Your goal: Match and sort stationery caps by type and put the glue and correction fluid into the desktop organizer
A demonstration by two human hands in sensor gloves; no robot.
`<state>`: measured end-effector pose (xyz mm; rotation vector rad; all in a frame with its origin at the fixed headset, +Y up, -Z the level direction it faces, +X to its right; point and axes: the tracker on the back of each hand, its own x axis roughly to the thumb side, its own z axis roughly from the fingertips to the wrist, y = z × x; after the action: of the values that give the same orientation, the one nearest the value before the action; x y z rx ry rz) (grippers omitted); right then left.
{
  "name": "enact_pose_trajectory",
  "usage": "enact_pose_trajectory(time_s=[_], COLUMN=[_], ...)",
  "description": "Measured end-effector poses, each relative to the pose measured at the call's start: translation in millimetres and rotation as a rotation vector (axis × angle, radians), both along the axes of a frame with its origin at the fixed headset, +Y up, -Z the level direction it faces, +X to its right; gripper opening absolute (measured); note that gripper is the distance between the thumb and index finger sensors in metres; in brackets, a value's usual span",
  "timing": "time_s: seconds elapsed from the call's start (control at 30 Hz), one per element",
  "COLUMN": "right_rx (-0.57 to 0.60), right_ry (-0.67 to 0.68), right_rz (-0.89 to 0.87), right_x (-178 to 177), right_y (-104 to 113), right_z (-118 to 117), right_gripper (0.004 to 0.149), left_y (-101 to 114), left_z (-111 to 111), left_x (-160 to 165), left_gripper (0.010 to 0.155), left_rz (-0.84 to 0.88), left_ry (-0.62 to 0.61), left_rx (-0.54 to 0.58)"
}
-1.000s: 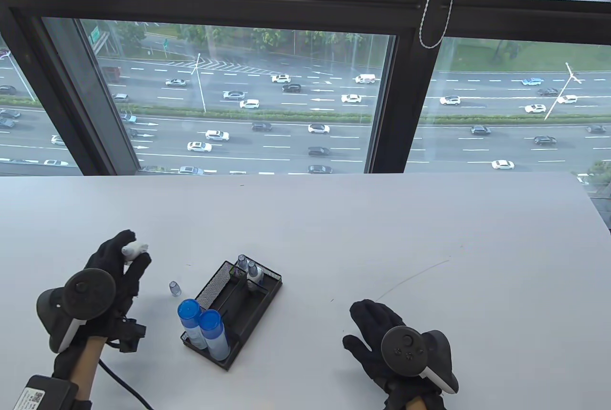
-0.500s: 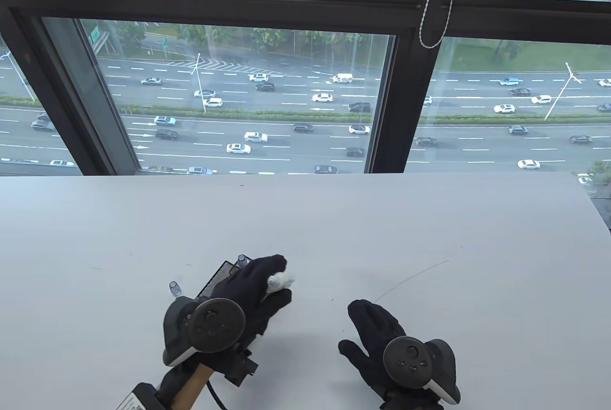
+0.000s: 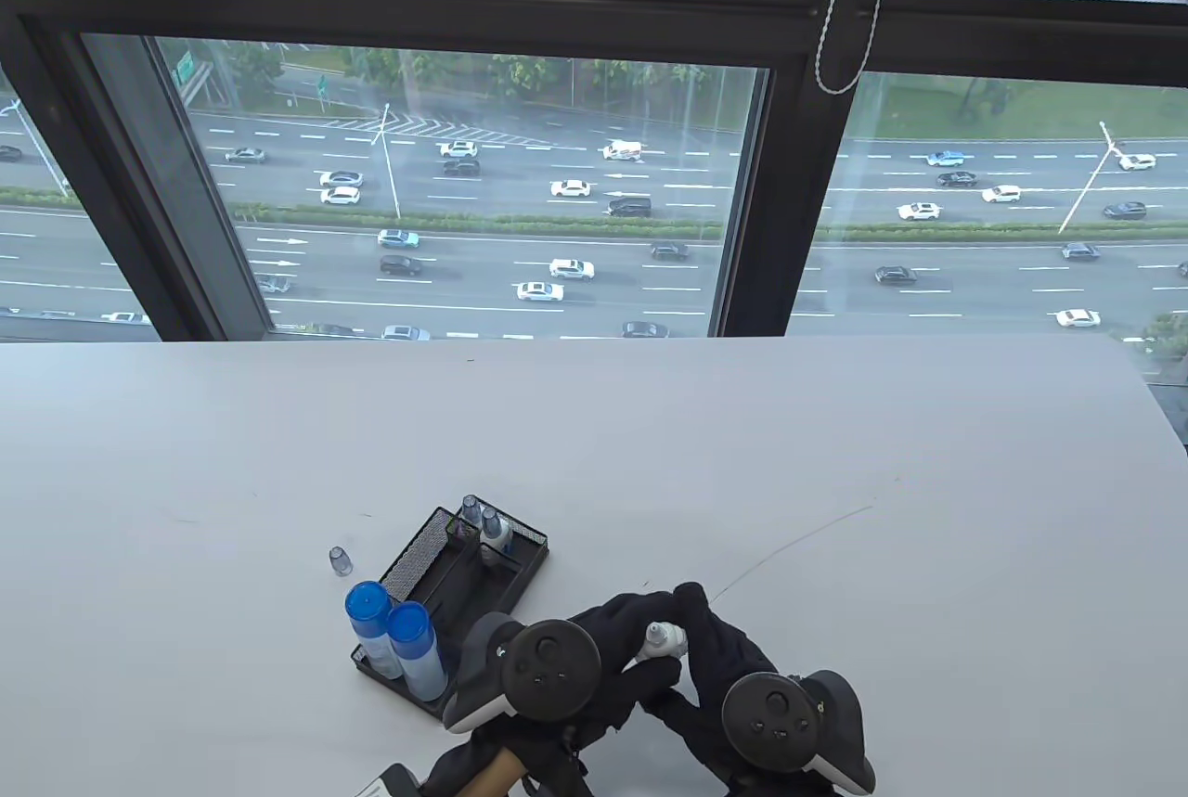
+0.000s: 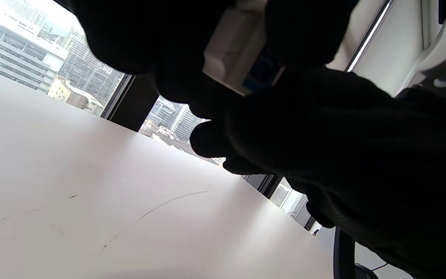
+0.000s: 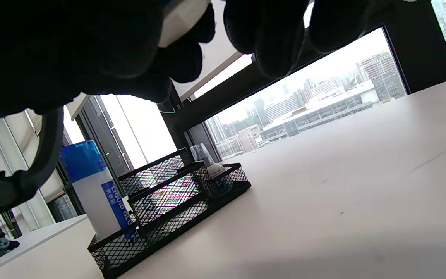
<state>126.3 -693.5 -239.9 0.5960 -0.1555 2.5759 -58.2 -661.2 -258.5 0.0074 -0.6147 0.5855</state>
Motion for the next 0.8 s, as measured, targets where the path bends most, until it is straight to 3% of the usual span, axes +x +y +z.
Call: enact_pose_trajectory(time_s=[0.47,0.6,0.7,0.8], right_rx=[0.015,0.027,0.044,0.027], right_ry=[-0.102,-0.121,-0.138,-0.115], right_rz=[-0.293,-0.298,-0.285,-0.313], right_x=[10,11,14,15], right_y=[3,3,4,3], right_z=[4,4,4,3], right_gripper=[0.089,0.079,0.064,0.06], left_y=[3,8,12,13], left_z=[13,19,23,23], left_x=[5,6,4,2], left_gripper=[0.065,0.06,0.055,0.054], left_rz=[0.044,0.029,0.008,-0.009], left_ry=[-0.047,0.024,0.085,0.079], left_rx=[0.007,0.071,0.141,0.143])
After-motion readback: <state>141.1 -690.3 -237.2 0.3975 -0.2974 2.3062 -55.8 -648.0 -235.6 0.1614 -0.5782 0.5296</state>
